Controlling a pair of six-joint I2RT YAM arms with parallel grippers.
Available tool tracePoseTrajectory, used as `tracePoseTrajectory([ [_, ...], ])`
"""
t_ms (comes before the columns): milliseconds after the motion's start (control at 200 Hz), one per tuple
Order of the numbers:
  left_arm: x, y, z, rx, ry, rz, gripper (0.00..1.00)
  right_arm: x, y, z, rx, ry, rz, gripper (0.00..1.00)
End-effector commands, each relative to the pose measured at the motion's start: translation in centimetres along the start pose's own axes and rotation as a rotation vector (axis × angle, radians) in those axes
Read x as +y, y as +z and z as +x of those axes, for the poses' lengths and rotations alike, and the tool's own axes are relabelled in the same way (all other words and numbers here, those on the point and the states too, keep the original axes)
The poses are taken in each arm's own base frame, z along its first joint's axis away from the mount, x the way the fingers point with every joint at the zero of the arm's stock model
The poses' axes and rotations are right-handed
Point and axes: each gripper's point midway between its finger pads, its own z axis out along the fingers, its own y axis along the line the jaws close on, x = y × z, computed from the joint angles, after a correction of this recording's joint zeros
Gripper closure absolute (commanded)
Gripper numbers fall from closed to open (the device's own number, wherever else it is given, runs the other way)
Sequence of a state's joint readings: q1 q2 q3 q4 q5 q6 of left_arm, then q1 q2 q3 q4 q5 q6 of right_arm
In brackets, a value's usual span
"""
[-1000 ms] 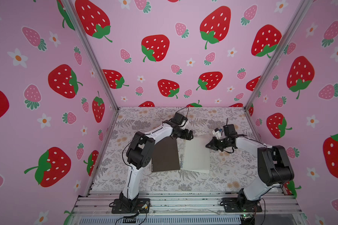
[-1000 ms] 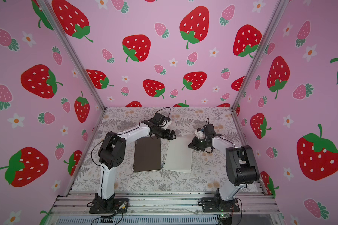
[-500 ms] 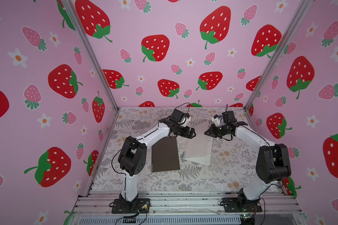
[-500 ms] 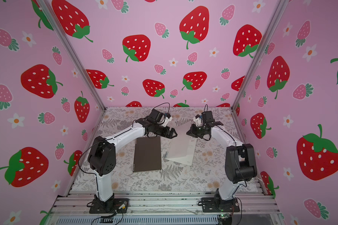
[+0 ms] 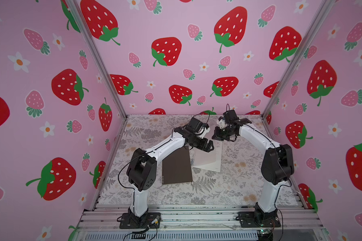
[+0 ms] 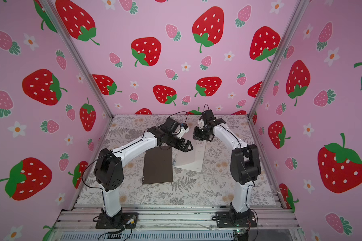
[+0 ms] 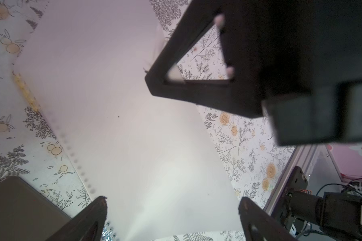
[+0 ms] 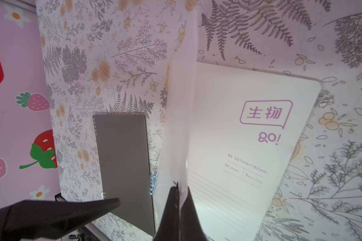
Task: Tear off pages from different notebooks
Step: Open the notebook at the center of the board.
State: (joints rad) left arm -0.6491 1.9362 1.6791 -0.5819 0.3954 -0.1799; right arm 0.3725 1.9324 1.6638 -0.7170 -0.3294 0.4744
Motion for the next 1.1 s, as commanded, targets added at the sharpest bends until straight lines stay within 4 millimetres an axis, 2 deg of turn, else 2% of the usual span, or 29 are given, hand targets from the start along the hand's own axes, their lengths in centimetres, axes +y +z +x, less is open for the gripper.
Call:
tracePoseTrajectory([
  [0,-1.6,-1.9,-2.1,-0.050,0.045,0.008,0.00,0.1,-0.3,-0.1,0.006,-0.004,0.046,1.00],
  [135,-1.3,-0.8,-1.8,-0.014,0.058,-0.042,0.01,1.5,-1.1,-1.0,-0.022,0.020,0.018,1.00],
  [355,-1.1,-0.4,-2.1,-0.005,0.105,-0.157,0.00,4.6,-2.6,-2.4,-0.053,0.041,-0.074,1.00],
  [505,-0.5,-0.2,-1.7,0.019,0.140,-0.229,0.00,5.3,-2.8,-2.1,-0.023,0.062,-0.089,1.00],
  [720,-0.2,0.2,-1.6,0.053,0.196,-0.329,0.08,6.3,-2.9,-2.2,-0.020,0.090,-0.084,1.00],
  [935,0.4,0.8,-0.8,0.078,0.243,-0.400,0.09,7.6,-2.7,-2.4,-0.005,0.127,-0.043,1.00],
  [1096,1.0,0.9,0.0,0.098,0.270,-0.469,0.14,7.9,-2.5,-3.0,-0.017,0.174,-0.053,1.00],
])
